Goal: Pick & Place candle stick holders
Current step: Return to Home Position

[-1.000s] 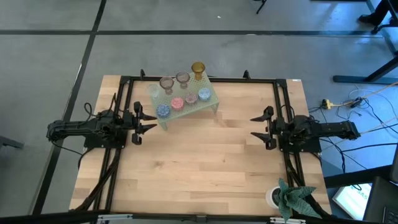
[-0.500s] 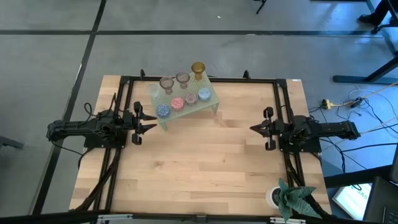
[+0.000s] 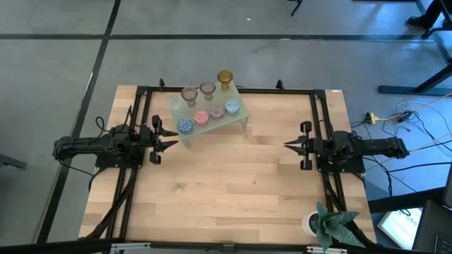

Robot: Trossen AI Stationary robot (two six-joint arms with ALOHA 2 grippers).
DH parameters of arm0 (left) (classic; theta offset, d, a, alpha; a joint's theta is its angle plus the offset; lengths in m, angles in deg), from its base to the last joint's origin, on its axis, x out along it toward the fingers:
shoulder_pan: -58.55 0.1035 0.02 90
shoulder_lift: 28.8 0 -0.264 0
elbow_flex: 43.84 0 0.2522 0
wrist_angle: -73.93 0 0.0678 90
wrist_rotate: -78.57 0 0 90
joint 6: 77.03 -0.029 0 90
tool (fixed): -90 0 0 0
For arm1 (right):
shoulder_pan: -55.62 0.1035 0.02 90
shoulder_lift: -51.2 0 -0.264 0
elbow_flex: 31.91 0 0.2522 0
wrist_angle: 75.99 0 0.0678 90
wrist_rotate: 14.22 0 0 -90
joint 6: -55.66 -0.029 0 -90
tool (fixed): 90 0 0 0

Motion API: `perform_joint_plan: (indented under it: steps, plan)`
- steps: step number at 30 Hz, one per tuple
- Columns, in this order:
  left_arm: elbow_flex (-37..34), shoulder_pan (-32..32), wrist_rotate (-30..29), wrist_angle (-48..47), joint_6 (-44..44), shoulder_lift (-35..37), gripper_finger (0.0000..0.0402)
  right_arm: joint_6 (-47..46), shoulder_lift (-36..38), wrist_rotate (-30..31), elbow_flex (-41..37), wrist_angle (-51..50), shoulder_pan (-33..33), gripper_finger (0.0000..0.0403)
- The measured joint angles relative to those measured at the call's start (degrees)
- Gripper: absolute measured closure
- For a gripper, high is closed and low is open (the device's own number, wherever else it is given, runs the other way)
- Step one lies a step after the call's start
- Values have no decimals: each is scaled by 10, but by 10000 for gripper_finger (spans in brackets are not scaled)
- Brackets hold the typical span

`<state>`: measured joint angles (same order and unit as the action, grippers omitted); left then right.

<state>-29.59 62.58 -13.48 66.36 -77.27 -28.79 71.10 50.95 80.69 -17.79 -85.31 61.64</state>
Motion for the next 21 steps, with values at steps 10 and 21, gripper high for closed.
perform_joint_plan:
  steps: [10,21]
  plan:
    - [0,0,0,0,0,0,272,0,0,0,0,0,0,364]
    - [0,0,0,0,0,0,272,-1,0,0,0,0,0,363]
